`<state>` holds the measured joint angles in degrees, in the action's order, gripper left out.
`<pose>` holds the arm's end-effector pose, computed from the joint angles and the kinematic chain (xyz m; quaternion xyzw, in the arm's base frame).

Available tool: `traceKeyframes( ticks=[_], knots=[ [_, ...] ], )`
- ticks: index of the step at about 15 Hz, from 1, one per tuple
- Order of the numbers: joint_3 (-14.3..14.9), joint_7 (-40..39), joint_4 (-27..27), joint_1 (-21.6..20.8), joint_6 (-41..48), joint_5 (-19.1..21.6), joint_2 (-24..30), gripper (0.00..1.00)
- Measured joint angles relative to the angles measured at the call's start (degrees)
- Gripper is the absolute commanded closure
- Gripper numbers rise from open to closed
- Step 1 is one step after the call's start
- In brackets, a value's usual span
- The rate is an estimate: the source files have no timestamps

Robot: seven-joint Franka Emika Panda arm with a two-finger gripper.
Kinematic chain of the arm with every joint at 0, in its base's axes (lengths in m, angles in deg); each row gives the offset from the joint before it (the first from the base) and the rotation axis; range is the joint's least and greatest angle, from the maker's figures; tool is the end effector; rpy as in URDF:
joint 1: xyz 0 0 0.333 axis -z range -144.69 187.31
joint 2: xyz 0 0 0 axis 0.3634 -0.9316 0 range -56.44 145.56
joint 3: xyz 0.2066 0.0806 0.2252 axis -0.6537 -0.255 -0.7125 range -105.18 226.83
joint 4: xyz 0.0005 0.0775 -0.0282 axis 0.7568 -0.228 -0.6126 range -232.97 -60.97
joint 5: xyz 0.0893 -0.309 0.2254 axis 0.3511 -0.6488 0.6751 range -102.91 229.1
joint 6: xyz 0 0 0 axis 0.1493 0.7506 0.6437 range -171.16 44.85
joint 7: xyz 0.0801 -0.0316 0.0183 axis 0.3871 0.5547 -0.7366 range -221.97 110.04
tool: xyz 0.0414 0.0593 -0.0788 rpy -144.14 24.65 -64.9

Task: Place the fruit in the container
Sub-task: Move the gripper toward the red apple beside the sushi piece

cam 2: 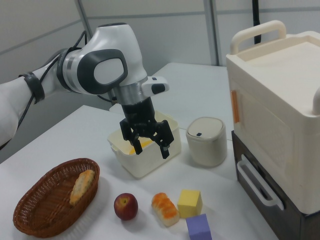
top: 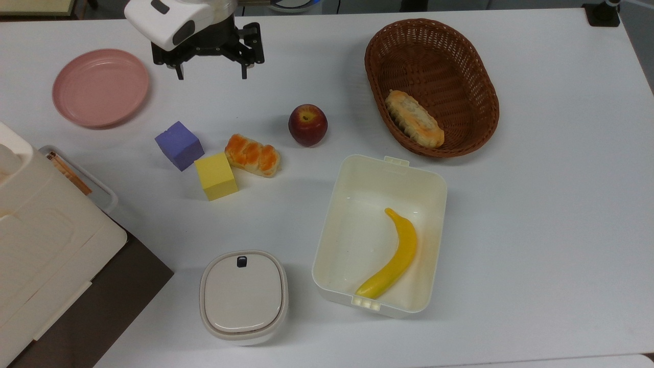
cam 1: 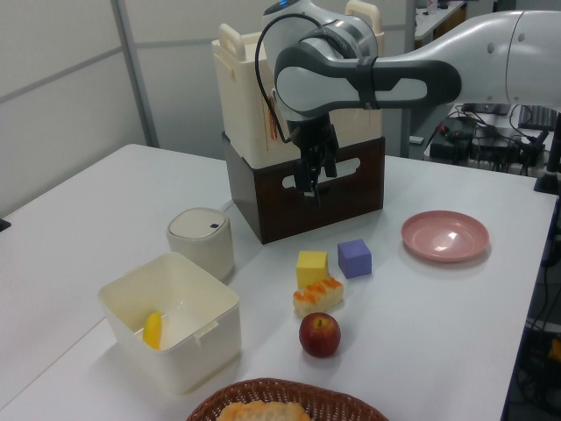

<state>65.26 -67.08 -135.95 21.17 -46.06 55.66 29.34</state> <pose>0.6290 -0.0547 0.5588 0.9945 0.0626 -0.0466 0.0694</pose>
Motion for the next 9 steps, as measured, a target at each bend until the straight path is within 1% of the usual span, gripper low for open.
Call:
traceKeyframes(
  ticks=[9],
  knots=[
    [-0.24, -1.15, -0.18, -0.5, 0.0, 0.0, 0.01, 0.0]
  ],
)
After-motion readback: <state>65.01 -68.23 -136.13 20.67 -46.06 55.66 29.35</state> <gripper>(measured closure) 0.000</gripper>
